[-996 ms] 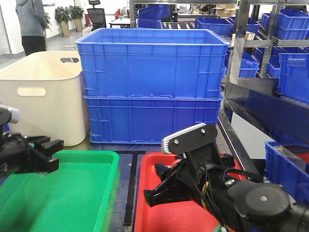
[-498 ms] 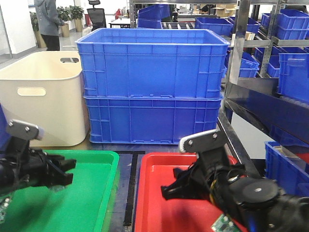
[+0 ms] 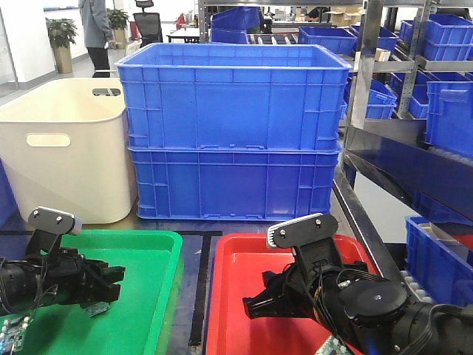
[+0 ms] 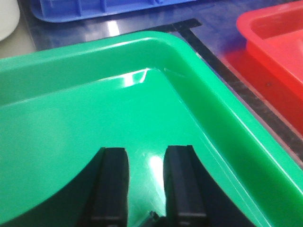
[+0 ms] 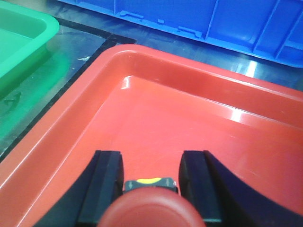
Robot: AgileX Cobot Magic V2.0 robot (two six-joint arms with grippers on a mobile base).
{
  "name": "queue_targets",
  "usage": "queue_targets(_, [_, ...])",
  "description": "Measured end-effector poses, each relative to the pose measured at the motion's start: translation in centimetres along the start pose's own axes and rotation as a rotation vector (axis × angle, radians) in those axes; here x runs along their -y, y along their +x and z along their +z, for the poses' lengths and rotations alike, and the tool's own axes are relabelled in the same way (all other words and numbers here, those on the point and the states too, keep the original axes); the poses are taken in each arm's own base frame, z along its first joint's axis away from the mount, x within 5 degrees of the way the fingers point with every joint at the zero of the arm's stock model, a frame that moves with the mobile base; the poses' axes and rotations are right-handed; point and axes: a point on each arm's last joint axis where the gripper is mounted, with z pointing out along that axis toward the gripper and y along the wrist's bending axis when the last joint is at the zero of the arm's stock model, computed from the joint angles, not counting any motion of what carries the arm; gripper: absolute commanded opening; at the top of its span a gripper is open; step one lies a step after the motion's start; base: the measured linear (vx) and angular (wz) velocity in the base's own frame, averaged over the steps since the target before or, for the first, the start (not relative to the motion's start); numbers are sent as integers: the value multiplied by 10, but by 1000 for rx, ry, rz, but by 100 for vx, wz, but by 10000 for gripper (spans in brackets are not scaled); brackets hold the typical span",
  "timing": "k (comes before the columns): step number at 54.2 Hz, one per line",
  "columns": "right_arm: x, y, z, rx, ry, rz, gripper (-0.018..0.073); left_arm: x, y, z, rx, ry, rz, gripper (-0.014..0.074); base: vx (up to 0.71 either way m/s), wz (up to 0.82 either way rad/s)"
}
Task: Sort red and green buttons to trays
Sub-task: 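Lower the green button into the green tray and red into red tray, then open both grippers and lift them away from the buttons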
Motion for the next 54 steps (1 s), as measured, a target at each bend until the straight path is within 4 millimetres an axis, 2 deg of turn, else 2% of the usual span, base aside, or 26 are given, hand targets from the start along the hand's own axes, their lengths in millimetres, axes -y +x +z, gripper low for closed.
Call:
queue_targets(10, [0,2,2,-6,0,0,530,0,0,0,0,0,0,476,0,0])
queue_targets(15, [-1,3,3,-10,0,-1,588,0,0,0,0,0,0,596,0,0])
queue_targets(20, [-1,3,3,-10,1,-1,610,1,0,0,2,9,0,669,0,0])
queue_targets(29, [0,2,2,-5,1,2,581,3,-2,-1,12,25,2,679,0,0])
queue_targets(34, [1,-6,-6,23,-1,9,563,5,-8,-7,32,23,12,668,0,0])
queue_targets(47, [11,-42,-55,181,-4,48,538,16,-37,-41,143,10,62,618,0,0])
queue_targets(54, [18,-52,-70,232,34,63,528,24,-53,-64,212,3,93,586,0,0])
